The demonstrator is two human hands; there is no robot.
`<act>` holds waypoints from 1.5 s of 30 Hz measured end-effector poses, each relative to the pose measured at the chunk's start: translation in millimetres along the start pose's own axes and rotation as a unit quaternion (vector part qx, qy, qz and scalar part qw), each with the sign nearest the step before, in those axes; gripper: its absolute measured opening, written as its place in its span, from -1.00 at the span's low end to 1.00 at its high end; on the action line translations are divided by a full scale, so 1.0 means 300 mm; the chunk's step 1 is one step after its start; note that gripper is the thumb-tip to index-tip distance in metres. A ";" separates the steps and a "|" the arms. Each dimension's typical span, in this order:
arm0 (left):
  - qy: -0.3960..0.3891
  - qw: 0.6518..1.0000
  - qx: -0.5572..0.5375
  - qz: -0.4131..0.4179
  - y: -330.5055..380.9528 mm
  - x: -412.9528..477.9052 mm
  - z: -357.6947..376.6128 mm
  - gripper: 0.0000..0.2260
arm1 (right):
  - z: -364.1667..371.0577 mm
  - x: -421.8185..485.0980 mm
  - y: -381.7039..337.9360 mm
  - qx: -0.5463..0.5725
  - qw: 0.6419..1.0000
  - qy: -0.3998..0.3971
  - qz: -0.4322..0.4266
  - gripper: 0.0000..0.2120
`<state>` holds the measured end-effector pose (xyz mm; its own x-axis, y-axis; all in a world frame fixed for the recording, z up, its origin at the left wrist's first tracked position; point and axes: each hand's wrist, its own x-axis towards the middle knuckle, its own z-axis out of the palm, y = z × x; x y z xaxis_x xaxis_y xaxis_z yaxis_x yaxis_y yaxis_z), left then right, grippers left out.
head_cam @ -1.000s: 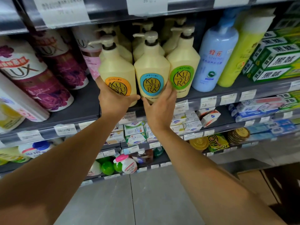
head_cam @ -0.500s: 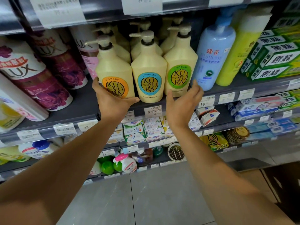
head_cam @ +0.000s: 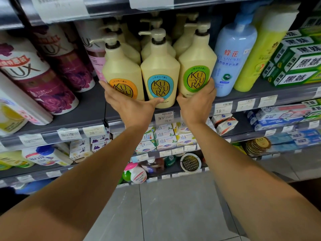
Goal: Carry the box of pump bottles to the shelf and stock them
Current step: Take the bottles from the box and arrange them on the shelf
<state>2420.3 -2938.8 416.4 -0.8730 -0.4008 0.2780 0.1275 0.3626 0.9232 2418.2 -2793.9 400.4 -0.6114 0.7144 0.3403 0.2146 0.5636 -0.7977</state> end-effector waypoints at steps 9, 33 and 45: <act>0.009 1.000 0.028 -0.009 0.012 0.001 0.032 0.46 | -0.029 0.025 0.041 -0.041 0.999 0.005 -0.028 -0.04; -0.057 0.998 0.004 -0.006 -0.050 0.045 -0.078 0.19 | -0.079 -0.175 0.011 0.076 0.983 -0.104 -0.135 -0.28; -0.026 0.999 0.033 0.004 -0.073 0.071 -0.096 0.11 | 0.060 -0.181 -0.109 -0.039 0.994 -0.065 -0.084 0.07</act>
<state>2412.6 -2979.4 409.8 -0.8957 -0.3543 0.2687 0.1040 0.4206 0.9013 2430.6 -2858.5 399.0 -0.7362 0.5501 0.3942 0.1556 0.7044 -0.6925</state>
